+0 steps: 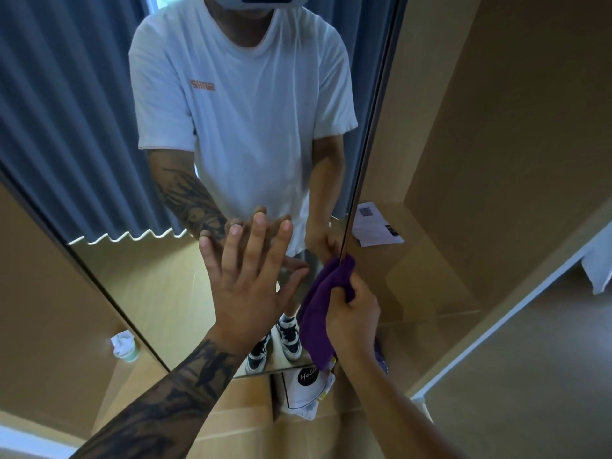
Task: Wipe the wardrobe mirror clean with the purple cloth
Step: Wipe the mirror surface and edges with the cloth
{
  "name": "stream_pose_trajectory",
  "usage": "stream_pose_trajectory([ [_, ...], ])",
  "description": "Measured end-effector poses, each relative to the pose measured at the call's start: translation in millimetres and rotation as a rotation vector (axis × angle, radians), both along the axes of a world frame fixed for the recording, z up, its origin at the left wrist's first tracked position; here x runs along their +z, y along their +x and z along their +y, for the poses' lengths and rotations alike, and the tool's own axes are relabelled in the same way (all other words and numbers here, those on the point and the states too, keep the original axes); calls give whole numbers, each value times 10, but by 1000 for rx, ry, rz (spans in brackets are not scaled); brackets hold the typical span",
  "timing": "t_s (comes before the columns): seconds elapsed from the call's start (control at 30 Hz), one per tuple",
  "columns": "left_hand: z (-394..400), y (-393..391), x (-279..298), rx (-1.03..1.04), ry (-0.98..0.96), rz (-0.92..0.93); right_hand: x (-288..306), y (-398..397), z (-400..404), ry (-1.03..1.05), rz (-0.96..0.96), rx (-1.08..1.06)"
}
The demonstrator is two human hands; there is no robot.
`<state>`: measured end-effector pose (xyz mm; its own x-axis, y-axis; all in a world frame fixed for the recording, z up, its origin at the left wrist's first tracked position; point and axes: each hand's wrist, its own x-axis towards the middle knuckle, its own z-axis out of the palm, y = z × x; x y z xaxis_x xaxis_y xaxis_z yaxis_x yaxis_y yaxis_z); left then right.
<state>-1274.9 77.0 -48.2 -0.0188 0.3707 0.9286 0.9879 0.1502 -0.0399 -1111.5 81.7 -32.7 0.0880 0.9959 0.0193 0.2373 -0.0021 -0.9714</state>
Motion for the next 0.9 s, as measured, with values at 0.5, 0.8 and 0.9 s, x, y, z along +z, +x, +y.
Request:
stream_pose_trajectory([
  [0.5,-5,4,-8,11,-16,7,198,-35,83,208,22,-22],
  [0.8,-19,4,-29,1,-6,4,363,12,116,143,22,2],
  [0.9,19,-15,-46,2,10,16,838,13,187,286,111,3],
])
